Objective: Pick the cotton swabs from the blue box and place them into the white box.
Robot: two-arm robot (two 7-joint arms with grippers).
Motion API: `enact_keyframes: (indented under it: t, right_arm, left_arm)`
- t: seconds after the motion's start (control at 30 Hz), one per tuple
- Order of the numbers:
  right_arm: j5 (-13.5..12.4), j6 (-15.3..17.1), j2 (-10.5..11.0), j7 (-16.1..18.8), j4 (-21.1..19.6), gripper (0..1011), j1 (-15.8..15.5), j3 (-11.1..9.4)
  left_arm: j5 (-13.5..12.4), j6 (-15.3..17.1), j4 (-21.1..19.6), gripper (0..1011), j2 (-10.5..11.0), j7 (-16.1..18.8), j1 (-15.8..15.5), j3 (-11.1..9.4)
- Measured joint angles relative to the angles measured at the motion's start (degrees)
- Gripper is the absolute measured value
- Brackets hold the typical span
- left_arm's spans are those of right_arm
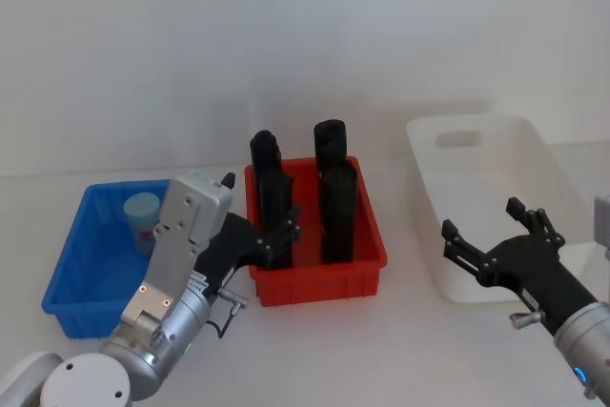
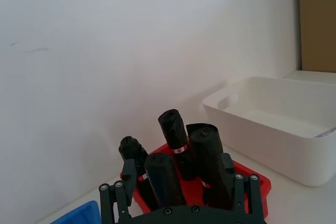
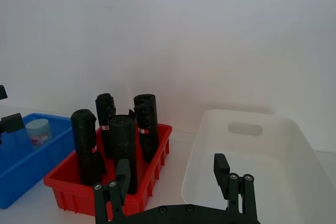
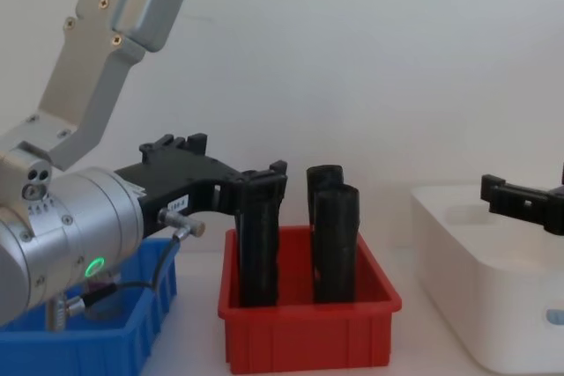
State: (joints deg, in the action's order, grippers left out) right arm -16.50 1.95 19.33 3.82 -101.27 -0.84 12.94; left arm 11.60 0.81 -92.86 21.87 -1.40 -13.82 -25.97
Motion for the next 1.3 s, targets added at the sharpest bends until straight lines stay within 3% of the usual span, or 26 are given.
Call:
enact_keyframes:
  t: [0.37, 0.67, 1.07, 1.3]
  right_arm:
    - [0.12, 0.00, -0.03, 0.27, 0.33, 1002, 0.21, -0.05]
    - [0.75, -0.15, -0.53, 2.64, 2.88, 1002, 2.16, -0.17]
    - [2.81, -1.46, -2.76, 8.24, 11.35, 1002, 8.41, 0.14]
    - [4.96, -3.16, -4.87, 12.04, 18.74, 1002, 13.66, 0.78]
  left_arm:
    - [-0.15, -0.06, -0.37, 1000, 0.04, 0.78, 0.27, -0.09]
    - [-0.15, -0.06, -0.37, 1000, 0.02, 0.79, 0.24, -0.06]
    - [-0.11, -0.02, -0.32, 1000, 0.02, 0.79, 0.23, -0.04]
    - [-0.11, -0.02, -0.31, 1000, 0.02, 0.78, 0.23, -0.05]
